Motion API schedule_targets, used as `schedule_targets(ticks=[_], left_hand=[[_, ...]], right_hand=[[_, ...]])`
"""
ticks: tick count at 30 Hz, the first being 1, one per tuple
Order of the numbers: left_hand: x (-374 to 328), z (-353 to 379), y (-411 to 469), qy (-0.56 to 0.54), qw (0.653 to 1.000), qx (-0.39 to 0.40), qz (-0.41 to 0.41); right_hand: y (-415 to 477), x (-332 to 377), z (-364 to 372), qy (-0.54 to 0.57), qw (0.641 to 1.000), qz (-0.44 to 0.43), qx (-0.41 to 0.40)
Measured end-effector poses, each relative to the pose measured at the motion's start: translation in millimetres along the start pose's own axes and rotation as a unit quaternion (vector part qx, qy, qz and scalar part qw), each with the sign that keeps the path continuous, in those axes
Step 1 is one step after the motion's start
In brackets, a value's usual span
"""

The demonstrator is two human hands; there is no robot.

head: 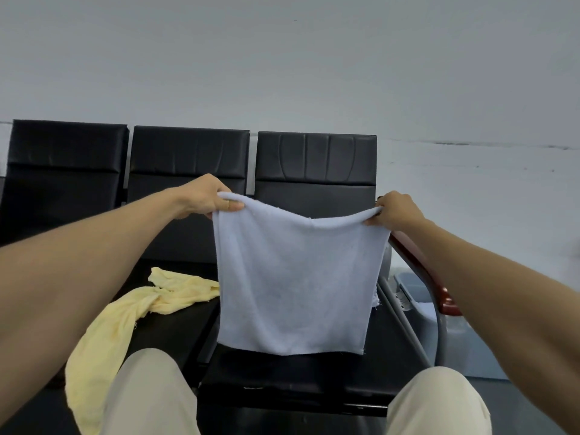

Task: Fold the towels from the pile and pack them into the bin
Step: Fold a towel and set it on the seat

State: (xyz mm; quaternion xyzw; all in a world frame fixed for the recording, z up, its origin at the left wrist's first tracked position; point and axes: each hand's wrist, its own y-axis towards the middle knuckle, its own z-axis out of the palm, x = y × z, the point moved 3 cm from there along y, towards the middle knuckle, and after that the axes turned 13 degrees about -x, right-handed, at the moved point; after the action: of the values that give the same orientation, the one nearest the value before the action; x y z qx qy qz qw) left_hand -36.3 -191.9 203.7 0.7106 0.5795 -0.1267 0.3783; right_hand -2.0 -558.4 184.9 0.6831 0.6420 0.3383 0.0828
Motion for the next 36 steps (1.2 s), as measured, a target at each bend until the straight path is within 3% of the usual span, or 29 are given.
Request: schedule_targets(ticks=[5, 11, 15, 27, 36], left_hand=[[4, -4, 2, -0.078, 0.995, -0.062, -0.031], [-5, -6, 5, 0.039, 0.988, -0.148, 0.007], [-8, -12, 5, 0.049, 0.979, -0.195, 0.016], [-23, -34, 8, 0.032, 0.981, -0.19, -0.011], [0, 3, 27, 0.169, 0.973, -0.157, 0.022]], right_hand=[[2, 1, 5, 0.02, 1.0, 0.023, 0.004], [8, 13, 0, 0.061, 0.995, 0.044, -0.062], [8, 16, -7, 0.101, 0.99, 0.05, -0.087], [12, 20, -57, 0.251, 0.961, 0.094, -0.069], [18, 0, -33, 0.159, 0.984, 0.069, -0.046]])
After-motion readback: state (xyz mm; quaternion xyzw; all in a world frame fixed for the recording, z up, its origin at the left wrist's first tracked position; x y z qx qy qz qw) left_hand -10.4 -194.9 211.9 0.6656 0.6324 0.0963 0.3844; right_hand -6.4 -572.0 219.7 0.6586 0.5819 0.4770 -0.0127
